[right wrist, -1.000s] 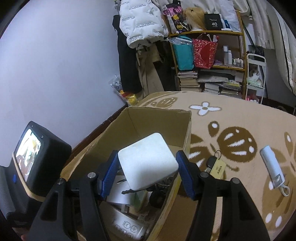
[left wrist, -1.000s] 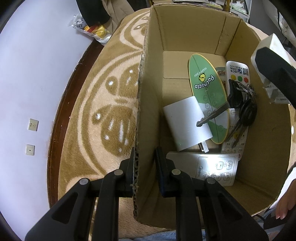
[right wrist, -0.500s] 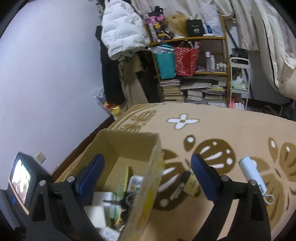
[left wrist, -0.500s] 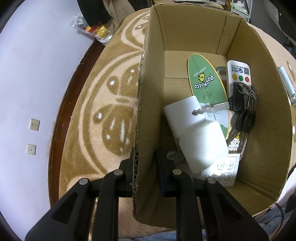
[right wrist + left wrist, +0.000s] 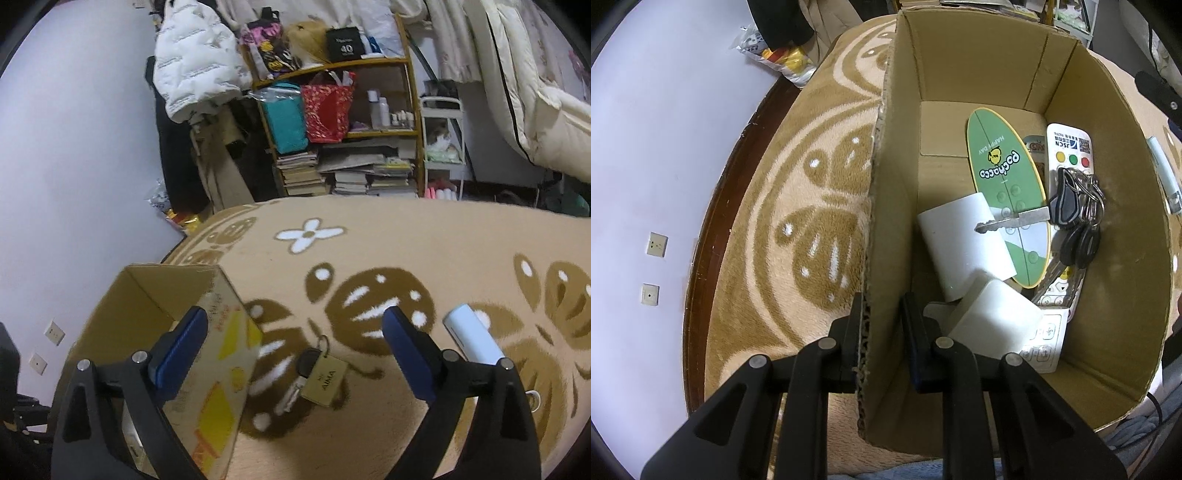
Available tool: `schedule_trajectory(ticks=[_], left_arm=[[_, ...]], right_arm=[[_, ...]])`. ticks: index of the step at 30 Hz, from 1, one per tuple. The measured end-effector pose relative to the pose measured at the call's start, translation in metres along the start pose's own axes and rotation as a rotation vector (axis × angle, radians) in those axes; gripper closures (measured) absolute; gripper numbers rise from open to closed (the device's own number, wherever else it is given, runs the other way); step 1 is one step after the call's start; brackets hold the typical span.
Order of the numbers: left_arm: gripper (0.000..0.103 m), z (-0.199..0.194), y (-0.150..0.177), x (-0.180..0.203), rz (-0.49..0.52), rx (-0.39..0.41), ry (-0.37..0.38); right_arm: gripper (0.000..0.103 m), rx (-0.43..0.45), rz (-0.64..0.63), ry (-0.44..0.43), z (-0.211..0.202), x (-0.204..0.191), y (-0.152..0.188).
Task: Organize rigid objects
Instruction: 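Grasp the tan AIMA key tag with the right gripper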
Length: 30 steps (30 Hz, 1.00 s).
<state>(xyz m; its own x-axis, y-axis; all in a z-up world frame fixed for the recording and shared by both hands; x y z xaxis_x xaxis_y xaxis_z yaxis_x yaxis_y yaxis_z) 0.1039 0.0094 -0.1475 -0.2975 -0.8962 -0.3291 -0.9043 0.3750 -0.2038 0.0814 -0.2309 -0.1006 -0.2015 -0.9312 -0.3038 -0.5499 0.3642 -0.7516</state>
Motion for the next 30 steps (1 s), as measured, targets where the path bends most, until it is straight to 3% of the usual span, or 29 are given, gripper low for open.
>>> schedule_trajectory(ticks=[8, 13, 20, 25, 30], left_arm=[[0.084, 0.001, 0.001, 0.001, 0.003, 0.001, 0.0], [0.084, 0.001, 0.0, 0.001, 0.006, 0.002, -0.001], [0.084, 0.001, 0.0, 0.001, 0.006, 0.002, -0.001], [0.084, 0.001, -0.001, 0.001, 0.007, 0.0, -0.002], [0.084, 0.001, -0.001, 0.002, 0.012, 0.002, -0.005]], right_arm=[[0.005, -0.076, -0.013, 0.057, 0.027, 0.014, 0.017], [0.018, -0.158, -0.014, 0.049, 0.047, 0.017, 0.03], [0.018, -0.27, 0.017, 0.022, 0.076, 0.023, 0.048], [0.018, -0.27, 0.086, -0.029, 0.078, 0.03, 0.047], [0.03, -0.293, 0.074, 0.015, 0.084, 0.031, 0.052]])
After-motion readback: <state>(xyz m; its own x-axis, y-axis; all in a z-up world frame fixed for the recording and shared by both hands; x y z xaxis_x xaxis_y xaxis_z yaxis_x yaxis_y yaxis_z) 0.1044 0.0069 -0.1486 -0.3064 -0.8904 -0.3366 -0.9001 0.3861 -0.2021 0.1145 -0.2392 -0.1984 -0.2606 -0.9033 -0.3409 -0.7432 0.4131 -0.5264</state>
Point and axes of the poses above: each gripper's, at about its wrist camera, not at the fingertips, and z roughly the way its jaws point, x to its right, y to its underside, the point moved 2 cm from there along z, roughly the way its jaws point, and after that the axes turned 6 degrees about -y, right-handed, at the moved point
